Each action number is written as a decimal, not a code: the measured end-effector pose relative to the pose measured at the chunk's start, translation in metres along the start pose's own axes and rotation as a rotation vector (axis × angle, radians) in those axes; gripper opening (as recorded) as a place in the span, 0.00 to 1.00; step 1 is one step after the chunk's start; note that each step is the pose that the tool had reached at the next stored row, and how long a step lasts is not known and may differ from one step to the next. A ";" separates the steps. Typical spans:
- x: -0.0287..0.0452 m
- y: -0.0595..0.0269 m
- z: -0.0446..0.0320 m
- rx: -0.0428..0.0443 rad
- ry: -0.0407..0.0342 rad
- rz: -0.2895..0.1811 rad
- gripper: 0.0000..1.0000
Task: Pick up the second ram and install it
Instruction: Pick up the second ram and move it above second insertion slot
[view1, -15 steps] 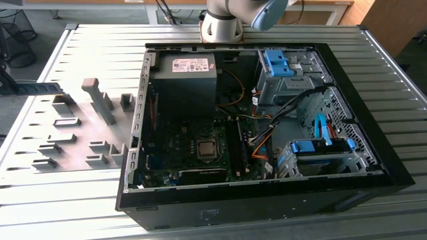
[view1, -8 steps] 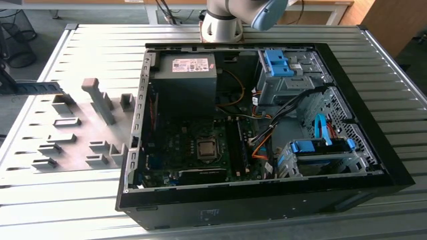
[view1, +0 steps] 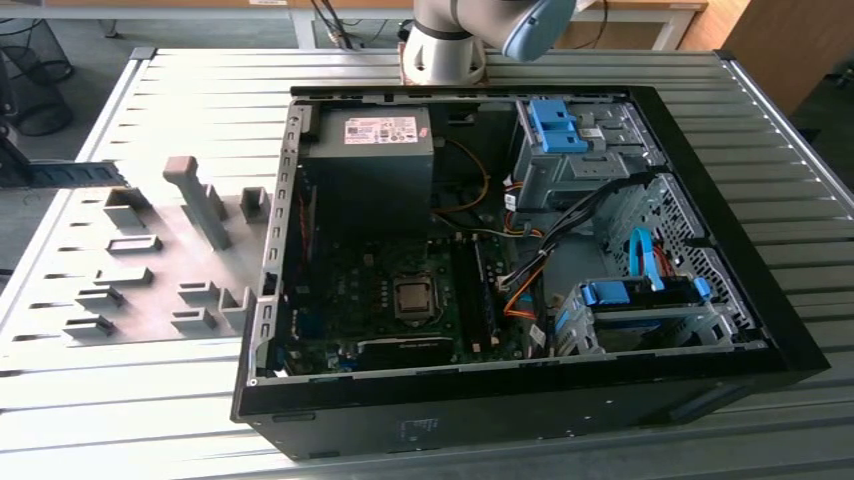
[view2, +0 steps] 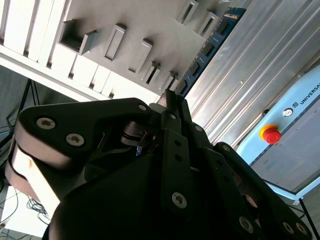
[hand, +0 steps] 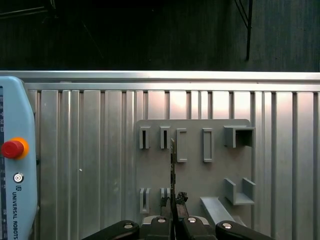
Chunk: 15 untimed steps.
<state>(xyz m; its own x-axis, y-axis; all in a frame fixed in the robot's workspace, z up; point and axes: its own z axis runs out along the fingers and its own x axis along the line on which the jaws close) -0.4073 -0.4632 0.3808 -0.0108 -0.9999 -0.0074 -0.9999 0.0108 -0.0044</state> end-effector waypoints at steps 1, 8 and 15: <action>0.0000 0.0000 -0.0005 0.0001 -0.0001 0.000 0.14; -0.0001 -0.0001 -0.0068 0.0000 0.0000 0.000 0.14; -0.0001 -0.0001 -0.0136 0.0001 -0.0001 0.000 0.14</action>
<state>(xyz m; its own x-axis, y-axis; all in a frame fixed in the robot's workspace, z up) -0.4073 -0.4632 0.3943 -0.0108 -0.9999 -0.0075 -0.9999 0.0108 -0.0045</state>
